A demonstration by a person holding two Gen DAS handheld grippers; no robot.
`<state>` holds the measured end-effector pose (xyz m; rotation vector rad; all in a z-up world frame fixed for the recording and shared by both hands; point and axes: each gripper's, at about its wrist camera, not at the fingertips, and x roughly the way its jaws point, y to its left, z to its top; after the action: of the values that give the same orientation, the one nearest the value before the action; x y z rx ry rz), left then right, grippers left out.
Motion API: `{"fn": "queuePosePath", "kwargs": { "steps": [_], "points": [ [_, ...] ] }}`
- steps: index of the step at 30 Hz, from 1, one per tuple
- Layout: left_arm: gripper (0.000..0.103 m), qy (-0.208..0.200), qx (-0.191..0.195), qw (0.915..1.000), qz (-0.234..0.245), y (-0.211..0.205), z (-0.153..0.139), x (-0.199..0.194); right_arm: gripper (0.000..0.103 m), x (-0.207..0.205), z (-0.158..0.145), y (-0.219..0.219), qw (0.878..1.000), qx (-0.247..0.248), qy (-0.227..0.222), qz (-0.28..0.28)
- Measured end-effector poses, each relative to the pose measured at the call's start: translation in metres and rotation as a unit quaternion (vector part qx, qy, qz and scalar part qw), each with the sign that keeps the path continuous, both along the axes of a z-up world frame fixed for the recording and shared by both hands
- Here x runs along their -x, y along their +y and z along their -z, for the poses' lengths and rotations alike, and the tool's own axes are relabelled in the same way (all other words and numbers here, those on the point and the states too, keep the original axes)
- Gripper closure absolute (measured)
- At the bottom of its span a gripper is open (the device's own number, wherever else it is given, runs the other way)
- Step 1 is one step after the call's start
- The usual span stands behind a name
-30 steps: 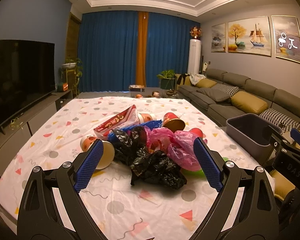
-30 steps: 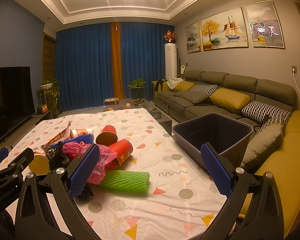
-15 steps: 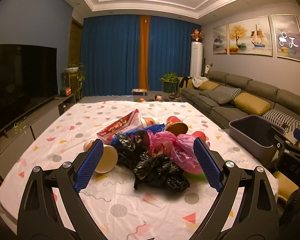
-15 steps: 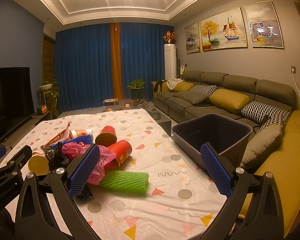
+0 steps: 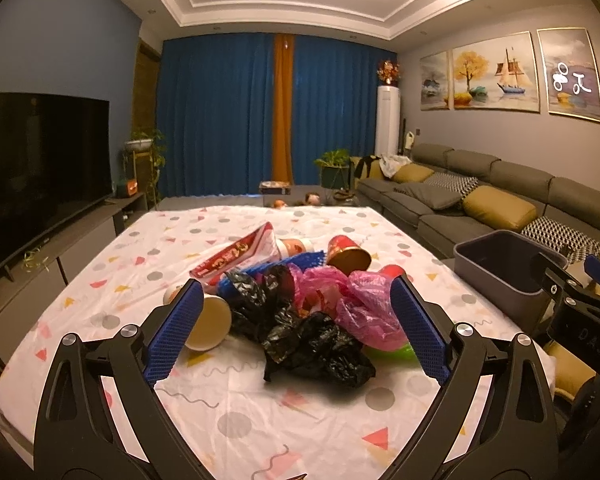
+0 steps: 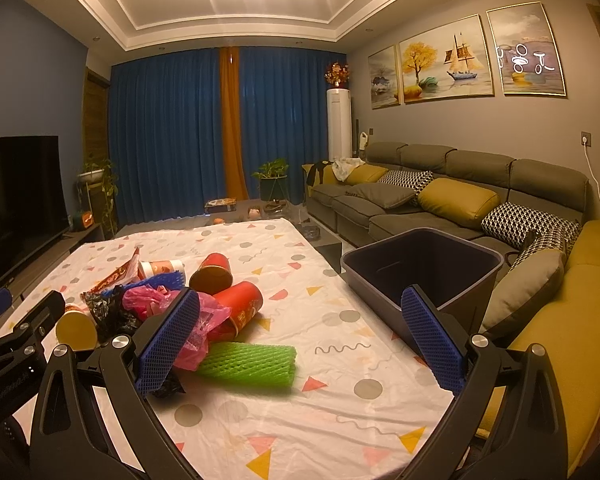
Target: Collect trash
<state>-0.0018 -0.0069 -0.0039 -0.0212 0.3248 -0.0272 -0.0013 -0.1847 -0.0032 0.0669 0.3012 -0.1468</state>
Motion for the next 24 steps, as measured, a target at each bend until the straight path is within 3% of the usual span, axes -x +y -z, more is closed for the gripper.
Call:
{"fn": "queuePosePath", "kwargs": {
  "steps": [24],
  "points": [
    [0.010, -0.005, 0.003, 0.9999, 0.012, -0.0037, 0.0020, 0.0011, 0.005, 0.0001, -0.0008, -0.0010, 1.000, 0.000, -0.001, 0.001]
  ]
}}
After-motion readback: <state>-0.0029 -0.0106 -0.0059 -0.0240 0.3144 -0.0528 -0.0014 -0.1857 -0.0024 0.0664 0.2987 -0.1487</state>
